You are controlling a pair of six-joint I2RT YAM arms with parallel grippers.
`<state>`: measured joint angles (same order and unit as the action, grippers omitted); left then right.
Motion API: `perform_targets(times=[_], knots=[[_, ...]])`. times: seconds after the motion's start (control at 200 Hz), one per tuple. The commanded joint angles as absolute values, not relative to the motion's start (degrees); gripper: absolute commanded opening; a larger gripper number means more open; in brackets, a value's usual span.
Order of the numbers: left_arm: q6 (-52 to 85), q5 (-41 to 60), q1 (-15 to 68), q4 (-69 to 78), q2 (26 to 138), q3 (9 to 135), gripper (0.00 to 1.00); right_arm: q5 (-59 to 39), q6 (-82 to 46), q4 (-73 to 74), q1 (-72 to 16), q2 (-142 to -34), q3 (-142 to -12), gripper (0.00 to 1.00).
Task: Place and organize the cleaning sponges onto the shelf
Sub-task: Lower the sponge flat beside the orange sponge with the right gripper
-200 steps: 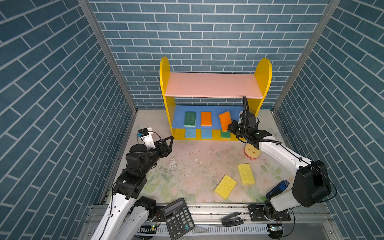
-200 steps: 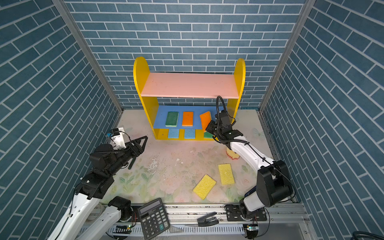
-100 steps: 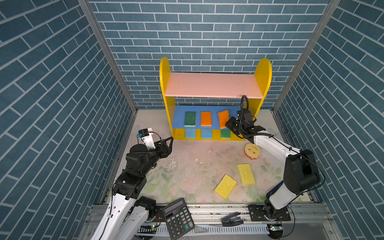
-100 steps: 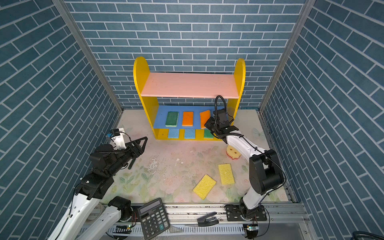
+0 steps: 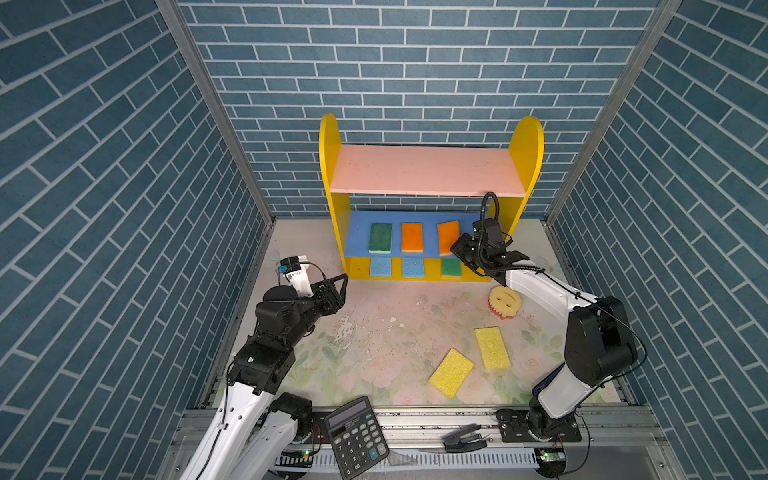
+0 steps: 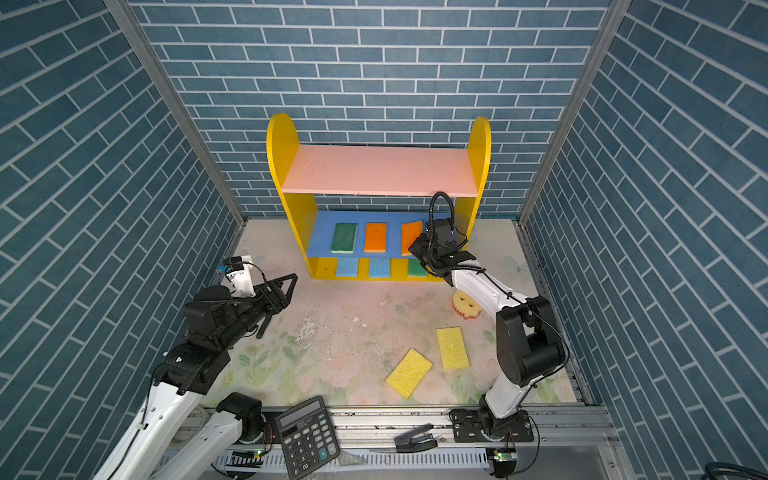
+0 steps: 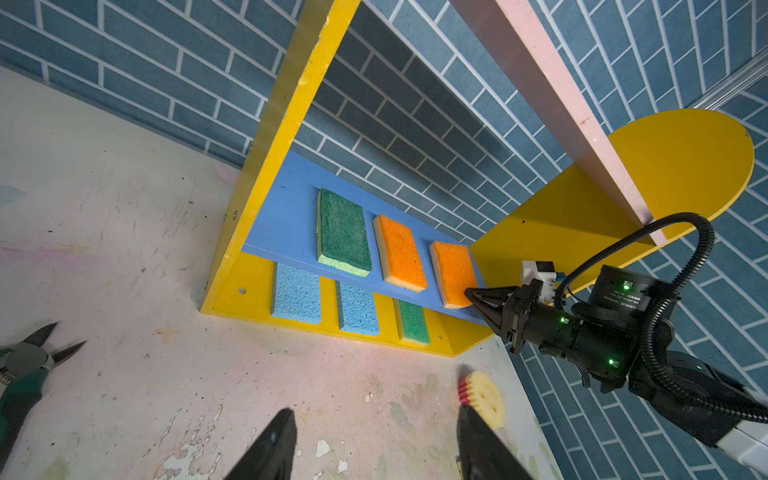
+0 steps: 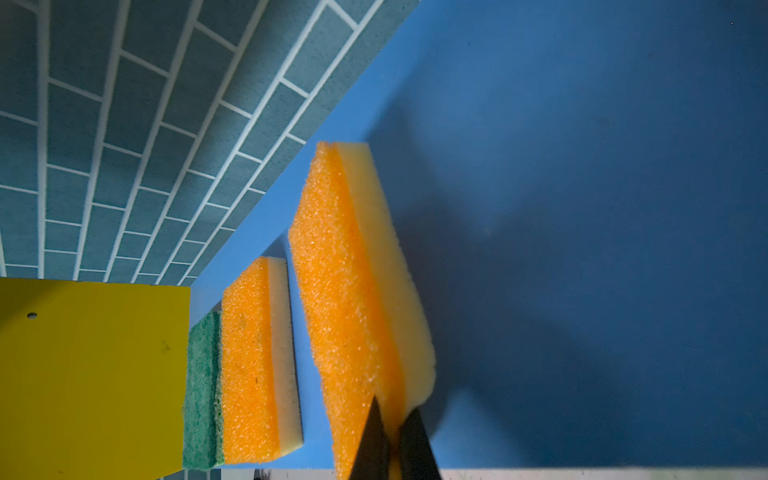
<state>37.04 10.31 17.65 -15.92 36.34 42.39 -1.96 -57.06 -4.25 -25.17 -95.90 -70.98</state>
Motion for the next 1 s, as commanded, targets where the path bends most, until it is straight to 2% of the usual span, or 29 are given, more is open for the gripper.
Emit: perform_targets(times=[0.0, 0.41, 0.52, 0.64, 0.995], knots=[[36.52, 10.50, 17.84, -15.33, 35.70, 42.19, 0.63, 0.54, -58.96, -4.25, -24.87, -96.87, -72.68, 0.03], [36.98, 10.90, 17.84, -15.12, 36.03, 42.43, 0.63, 0.60, -59.50, -3.33, -24.86, -96.60, -71.07, 0.12], [37.16, 11.01, 17.80, -15.12, 36.02, 42.44, 0.63, -0.19, -59.59, -3.44, -24.89, -96.77, -71.02, 0.07], [37.28, 11.07, 17.83, -14.89, 36.21, 42.38, 0.63, -0.99, -59.85, -3.69, -24.96, -96.67, -70.85, 0.07], [38.00, 12.13, 17.84, -13.56, 38.10, 42.62, 0.62, -0.74, -59.76, -4.66, -24.97, -96.02, -70.05, 0.16]])
